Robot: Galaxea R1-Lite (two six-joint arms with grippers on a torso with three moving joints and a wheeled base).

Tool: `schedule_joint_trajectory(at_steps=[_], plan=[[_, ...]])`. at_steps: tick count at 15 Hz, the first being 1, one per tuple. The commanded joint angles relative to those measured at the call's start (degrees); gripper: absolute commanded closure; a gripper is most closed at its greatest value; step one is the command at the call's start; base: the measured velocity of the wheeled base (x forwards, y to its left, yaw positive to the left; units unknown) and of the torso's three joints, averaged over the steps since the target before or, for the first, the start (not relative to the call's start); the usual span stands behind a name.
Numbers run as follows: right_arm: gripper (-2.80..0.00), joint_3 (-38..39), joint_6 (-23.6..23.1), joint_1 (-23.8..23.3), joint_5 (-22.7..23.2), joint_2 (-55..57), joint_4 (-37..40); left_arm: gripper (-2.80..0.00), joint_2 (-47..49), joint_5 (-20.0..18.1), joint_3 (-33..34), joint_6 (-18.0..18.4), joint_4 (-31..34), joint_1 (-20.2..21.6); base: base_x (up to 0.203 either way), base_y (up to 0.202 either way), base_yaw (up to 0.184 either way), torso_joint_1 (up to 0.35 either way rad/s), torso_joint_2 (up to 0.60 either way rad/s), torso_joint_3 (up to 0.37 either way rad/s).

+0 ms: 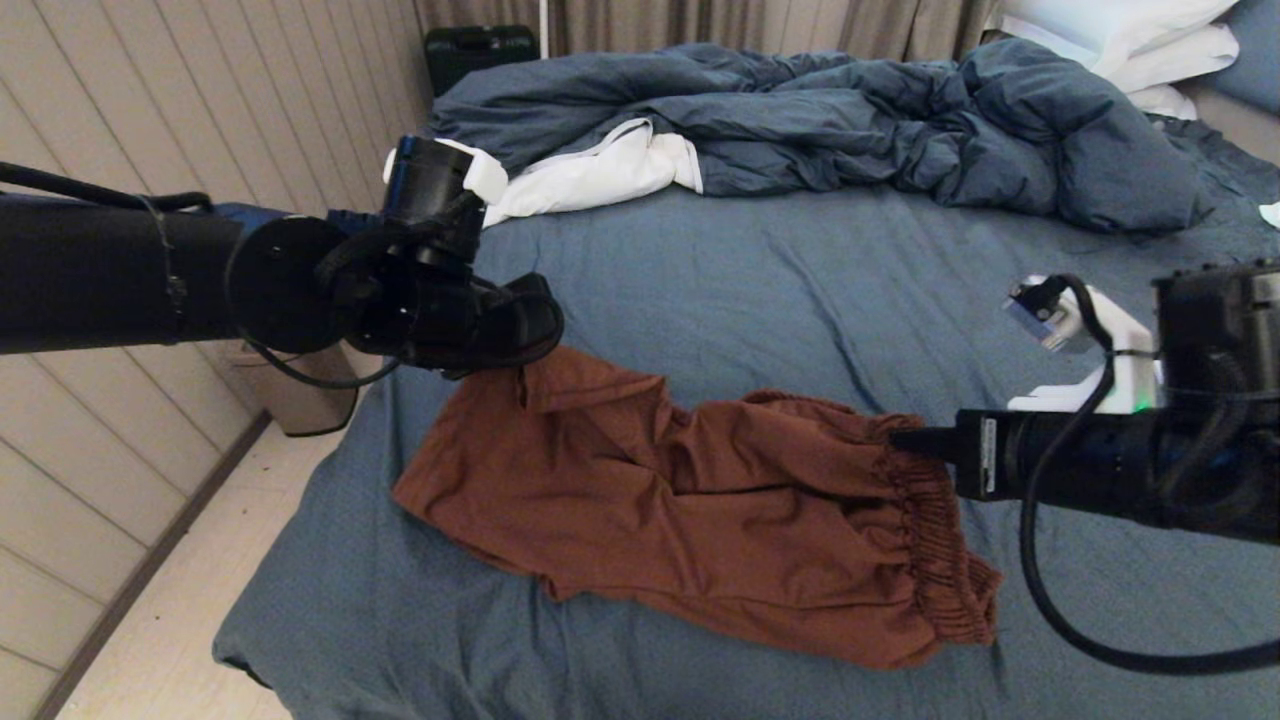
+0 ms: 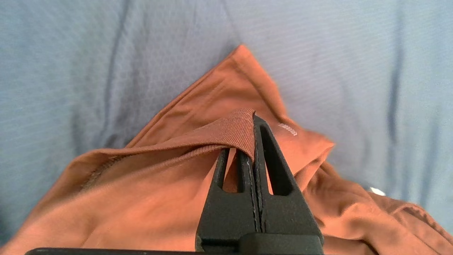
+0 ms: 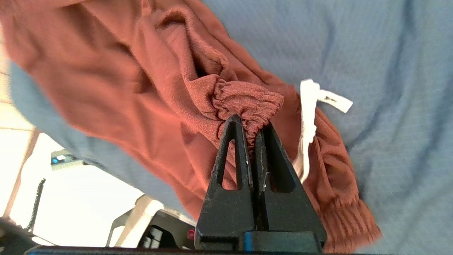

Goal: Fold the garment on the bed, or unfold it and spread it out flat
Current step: Unford the brown shorts

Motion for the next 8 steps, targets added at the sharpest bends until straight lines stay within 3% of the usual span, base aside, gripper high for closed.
schedule_joint_trajectory(at_steps=[1, 8], plan=[[0.0, -3.4, 0.2, 0.4, 0.0, -4.9, 4.8, 0.0, -5.1, 0.1, -0.7, -0.2, 1.6, 0.0, 0.0, 0.0, 0.0, 0.0, 0.0, 0.0], [0.0, -11.1, 0.1, 2.1, 0.1, -10.5, 12.4, 0.0, -11.4, 0.2, -6.7, 0.0, 9.1, -0.3, 0.0, 0.0, 0.0, 0.0, 0.0, 0.0]])
